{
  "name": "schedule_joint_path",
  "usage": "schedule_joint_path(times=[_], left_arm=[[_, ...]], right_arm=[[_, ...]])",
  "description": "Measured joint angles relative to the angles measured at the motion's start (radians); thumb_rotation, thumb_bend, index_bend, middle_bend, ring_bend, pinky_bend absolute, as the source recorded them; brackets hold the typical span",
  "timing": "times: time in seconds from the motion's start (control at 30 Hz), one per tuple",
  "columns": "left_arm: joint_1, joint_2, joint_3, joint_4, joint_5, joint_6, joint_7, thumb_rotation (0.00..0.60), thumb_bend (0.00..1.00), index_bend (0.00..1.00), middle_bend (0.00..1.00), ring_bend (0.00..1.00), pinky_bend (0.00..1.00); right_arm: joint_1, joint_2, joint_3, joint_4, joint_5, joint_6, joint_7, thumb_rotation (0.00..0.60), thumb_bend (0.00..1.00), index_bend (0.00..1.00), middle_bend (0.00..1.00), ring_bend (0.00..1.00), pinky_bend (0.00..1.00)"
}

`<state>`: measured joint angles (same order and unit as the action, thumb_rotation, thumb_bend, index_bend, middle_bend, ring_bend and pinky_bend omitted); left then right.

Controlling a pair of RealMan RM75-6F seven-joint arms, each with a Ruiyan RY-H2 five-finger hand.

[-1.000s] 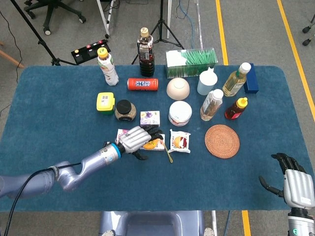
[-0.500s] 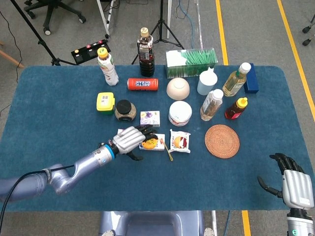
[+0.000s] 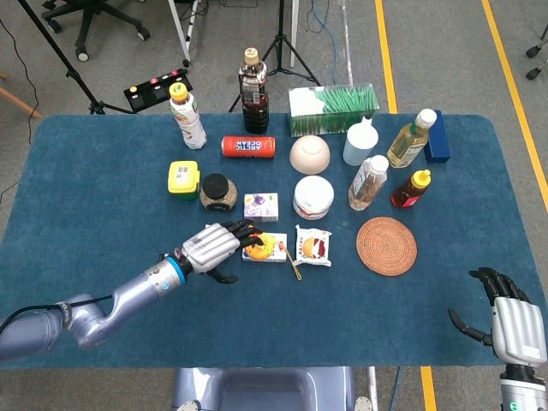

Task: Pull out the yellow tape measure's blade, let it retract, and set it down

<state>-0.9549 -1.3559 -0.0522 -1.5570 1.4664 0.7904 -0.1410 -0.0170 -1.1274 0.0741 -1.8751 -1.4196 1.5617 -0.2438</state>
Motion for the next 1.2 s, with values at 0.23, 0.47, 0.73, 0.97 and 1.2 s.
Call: schedule_joint_path(times=[0.23, 0.47, 0.73, 0.97, 1.2], left_arm=[[0.02, 0.014, 0.021, -0.014, 0.015, 0.009, 0.005, 0.568, 0.21, 0.17, 0.13, 0.01, 0.19], [0.024, -0.008, 0.028, -0.016, 0.023, 0.005, 0.01, 0.568, 0.21, 0.17, 0.13, 0.01, 0.19], [0.017, -0.052, 0.027, -0.02, 0.036, -0.001, 0.032, 0.564, 0.21, 0.17, 0.13, 0.01, 0.19], [0.013, -0.071, 0.02, -0.02, 0.031, -0.006, 0.05, 0.567, 0.21, 0.17, 0.13, 0.01, 0.19], [0.001, -0.099, 0.0, -0.016, 0.018, -0.012, 0.062, 0.569, 0.21, 0.17, 0.13, 0.01, 0.19]], right_arm=[[0.005, -0.003, 0.0, 0.008, 0.0, -0.01, 0.008, 0.41, 0.28, 0.24, 0.23, 0.22, 0.33], [0.005, -0.002, 0.0, 0.014, 0.004, -0.014, 0.016, 0.409, 0.28, 0.24, 0.23, 0.22, 0.33], [0.0, 0.005, -0.002, 0.022, 0.007, -0.013, 0.033, 0.406, 0.28, 0.24, 0.23, 0.22, 0.34], [0.0, 0.006, -0.002, 0.028, 0.01, -0.018, 0.042, 0.41, 0.28, 0.24, 0.23, 0.22, 0.34], [-0.002, 0.01, 0.0, 0.029, 0.015, -0.017, 0.047, 0.407, 0.28, 0.24, 0.23, 0.22, 0.34]])
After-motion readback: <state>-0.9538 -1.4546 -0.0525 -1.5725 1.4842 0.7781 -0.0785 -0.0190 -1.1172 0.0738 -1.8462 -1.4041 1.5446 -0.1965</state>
